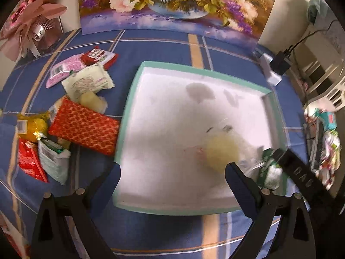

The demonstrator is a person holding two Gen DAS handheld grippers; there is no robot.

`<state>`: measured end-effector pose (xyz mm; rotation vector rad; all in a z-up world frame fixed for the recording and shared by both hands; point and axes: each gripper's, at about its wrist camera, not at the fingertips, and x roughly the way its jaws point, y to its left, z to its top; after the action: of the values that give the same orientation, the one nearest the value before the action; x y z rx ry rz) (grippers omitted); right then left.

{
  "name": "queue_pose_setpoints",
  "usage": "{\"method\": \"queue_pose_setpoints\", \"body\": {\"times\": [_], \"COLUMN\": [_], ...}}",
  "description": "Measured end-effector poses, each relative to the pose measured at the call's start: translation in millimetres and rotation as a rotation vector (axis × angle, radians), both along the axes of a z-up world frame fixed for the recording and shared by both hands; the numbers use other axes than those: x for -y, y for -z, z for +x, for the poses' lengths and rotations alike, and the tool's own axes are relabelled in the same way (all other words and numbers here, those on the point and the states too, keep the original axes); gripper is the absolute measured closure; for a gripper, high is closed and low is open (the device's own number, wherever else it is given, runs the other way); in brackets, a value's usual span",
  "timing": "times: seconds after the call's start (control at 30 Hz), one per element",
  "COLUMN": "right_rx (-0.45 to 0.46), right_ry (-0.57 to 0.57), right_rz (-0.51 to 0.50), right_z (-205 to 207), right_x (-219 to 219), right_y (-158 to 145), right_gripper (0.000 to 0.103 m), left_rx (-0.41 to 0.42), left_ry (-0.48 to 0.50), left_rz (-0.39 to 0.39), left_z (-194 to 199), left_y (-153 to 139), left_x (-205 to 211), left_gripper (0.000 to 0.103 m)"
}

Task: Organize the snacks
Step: 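Withdraw both tools from the tray back toward the snack pile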

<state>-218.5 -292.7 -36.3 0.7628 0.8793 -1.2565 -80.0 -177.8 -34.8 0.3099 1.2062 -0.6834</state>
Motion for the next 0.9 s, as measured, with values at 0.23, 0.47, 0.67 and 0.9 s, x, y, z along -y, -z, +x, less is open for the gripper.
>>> {"method": "queue_pose_setpoints", "body": {"times": [0.23, 0.47, 0.67, 0.9], "right_rx": [0.011, 0.069, 0.115, 0.129], "right_ry": [-0.051, -0.129, -0.251, -0.44], "right_rz": [-0.044, -0.1, -0.119, -0.075], "right_z": [33.0, 73.0, 117.4, 178.2], "right_x": [-18.3, -48.6, -83.1, -133.6], "right_y": [-8.7, -21.8, -30.0, -18.6], "right_gripper": [0.0, 0.0, 0.0, 0.0], "left_rx": [-0.007, -0.007, -0.061, -0.126], "left_ry": [-0.031, -0.192, -0.351, -0.467], "left_rz": [0.056, 0.047, 0.029, 0.019], "left_z": [43.4, 105.3, 149.4, 172.6], "left_y": [4.5, -0.6, 6.5, 21.5], "left_x": [-40.8, -118.4, -186.0, -232.2], "left_gripper": [0.005, 0.005, 0.006, 0.006]}}
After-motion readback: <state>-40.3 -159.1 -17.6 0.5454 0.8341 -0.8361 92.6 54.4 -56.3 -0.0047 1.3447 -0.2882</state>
